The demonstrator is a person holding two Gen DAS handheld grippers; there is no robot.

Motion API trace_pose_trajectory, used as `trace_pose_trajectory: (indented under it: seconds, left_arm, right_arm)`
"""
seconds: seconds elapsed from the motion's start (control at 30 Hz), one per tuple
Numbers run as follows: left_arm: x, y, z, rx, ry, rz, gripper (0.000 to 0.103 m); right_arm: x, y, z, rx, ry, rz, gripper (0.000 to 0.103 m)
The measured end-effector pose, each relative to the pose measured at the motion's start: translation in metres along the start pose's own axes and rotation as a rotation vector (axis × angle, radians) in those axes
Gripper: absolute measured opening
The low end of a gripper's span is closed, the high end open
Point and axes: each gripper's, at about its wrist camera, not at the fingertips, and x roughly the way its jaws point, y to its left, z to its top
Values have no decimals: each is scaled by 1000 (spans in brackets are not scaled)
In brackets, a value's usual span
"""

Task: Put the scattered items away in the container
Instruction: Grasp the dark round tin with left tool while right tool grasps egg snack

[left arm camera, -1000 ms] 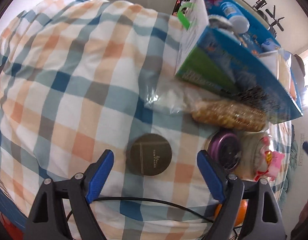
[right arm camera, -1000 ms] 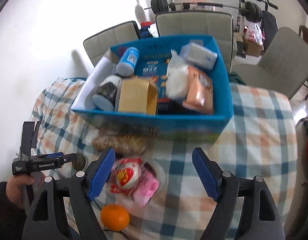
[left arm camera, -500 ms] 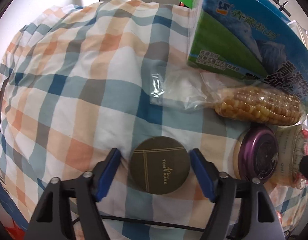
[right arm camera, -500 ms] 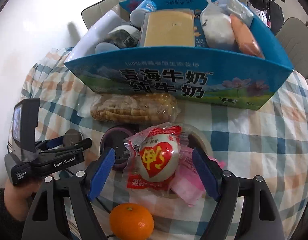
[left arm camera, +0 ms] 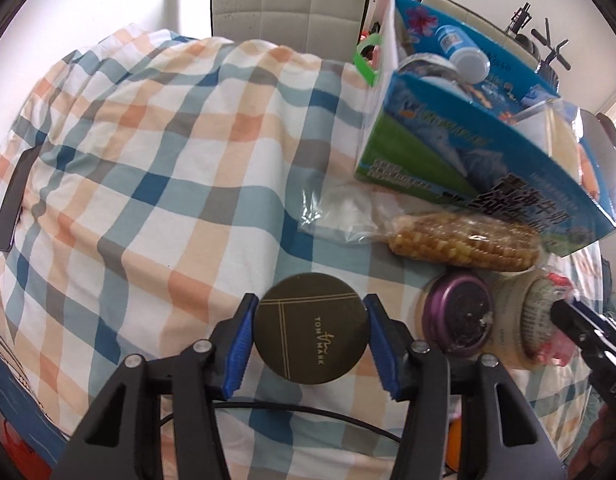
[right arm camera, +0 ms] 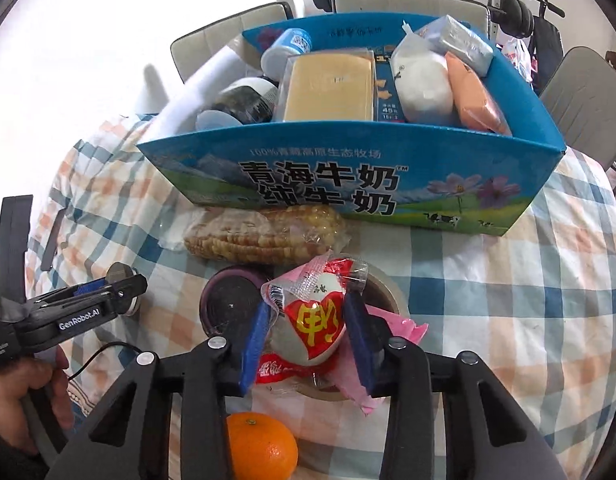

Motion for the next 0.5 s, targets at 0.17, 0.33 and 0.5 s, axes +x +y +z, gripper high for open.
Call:
trace_pose_trajectory:
  seconds: [0.17,0.33,0.5]
  left_arm:
    - [-22,9,9,-7,-30,-38,53]
    - [-31,5,24,-3,-51,-69,53]
    - [-26,-3,31,-1,-54,-89,53]
  right_arm:
    - [-6,-4,4,57,-37,42,33]
    - [-21,-6,6,70,-78,99,31]
    - [2,-5,9,40,29,38,71]
